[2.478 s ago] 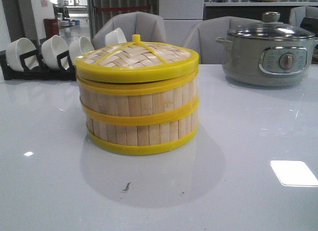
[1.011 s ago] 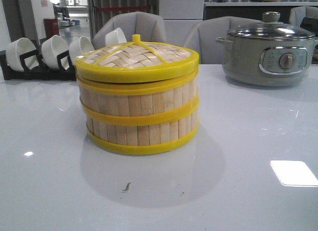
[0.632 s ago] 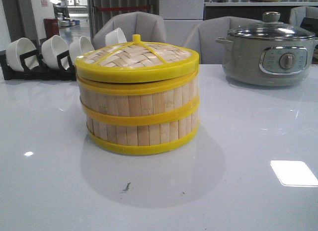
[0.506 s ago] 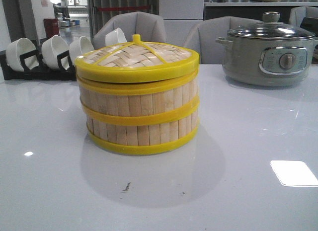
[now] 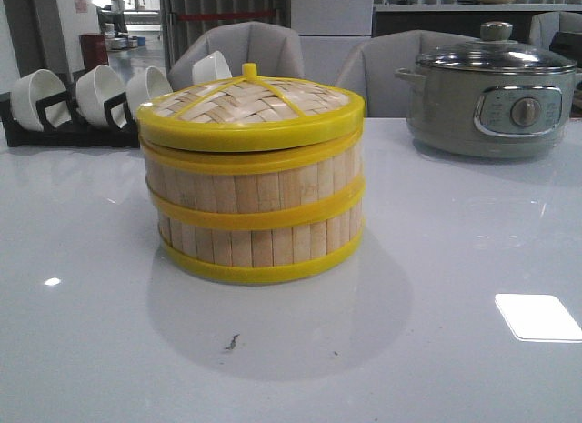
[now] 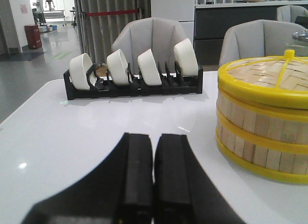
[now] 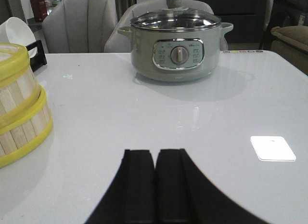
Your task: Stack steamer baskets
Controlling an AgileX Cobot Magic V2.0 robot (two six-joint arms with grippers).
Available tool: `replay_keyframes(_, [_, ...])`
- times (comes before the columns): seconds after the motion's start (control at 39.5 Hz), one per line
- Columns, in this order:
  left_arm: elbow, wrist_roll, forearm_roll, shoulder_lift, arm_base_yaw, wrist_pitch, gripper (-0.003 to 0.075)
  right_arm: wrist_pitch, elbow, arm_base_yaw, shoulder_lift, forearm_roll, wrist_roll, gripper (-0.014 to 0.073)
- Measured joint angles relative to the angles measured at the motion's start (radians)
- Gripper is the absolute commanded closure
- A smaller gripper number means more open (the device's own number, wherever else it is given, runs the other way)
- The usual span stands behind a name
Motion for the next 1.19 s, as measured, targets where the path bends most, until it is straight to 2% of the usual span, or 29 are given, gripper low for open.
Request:
replay_keyframes(0.91, [0.0,0.0,0.0,0.0,0.0,0.0,0.0634,0.004,0.002,0.0,0.0,0.011,-0.007,0.0559])
replay_keyframes(1.19, [0.0,0.0,0.0,0.0,0.0,0.0,0.0634,-0.017,0.002,0.0,0.0,0.027,-0.052,0.0559])
